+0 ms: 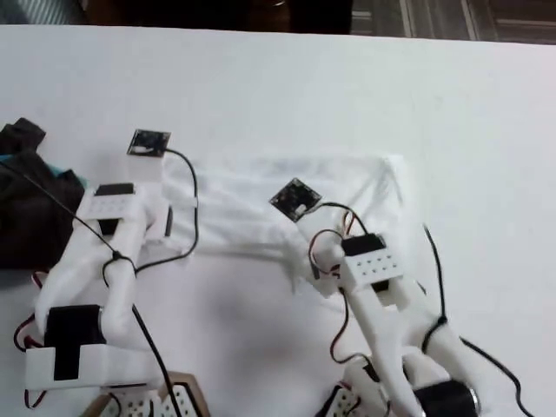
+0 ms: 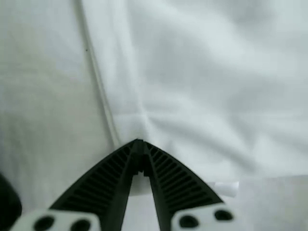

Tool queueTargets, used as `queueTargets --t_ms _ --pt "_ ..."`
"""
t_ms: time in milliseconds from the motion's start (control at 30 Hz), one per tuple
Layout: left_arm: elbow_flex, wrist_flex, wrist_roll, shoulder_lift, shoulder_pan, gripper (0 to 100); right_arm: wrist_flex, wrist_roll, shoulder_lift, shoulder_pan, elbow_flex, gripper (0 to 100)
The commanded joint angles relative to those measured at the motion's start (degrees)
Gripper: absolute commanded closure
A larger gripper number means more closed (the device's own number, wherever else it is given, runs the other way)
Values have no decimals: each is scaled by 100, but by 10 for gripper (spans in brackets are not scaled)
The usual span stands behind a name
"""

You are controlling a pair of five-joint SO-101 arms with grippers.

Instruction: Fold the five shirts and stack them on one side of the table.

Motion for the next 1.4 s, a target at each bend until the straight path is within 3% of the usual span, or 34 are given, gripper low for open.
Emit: queueTargets --t_ms 0,300,667,900,1033,1367 --pt "-22 -79 -26 -202 62 972 523 53 -954 -22 -167 978" --pt "-13 -185 -26 -193 62 972 1727 879 -1675 -22 -105 977" --pt "-585 105 -18 651 70 972 1358 844 -857 -31 9 961" --pt "-655 141 0 721 62 972 1341 862 -136 -382 360 759" --pt "-655 141 0 721 62 972 910 844 -66 -778 387 758" --pt "-655 141 -9 721 62 972 453 844 558 -752 396 758"
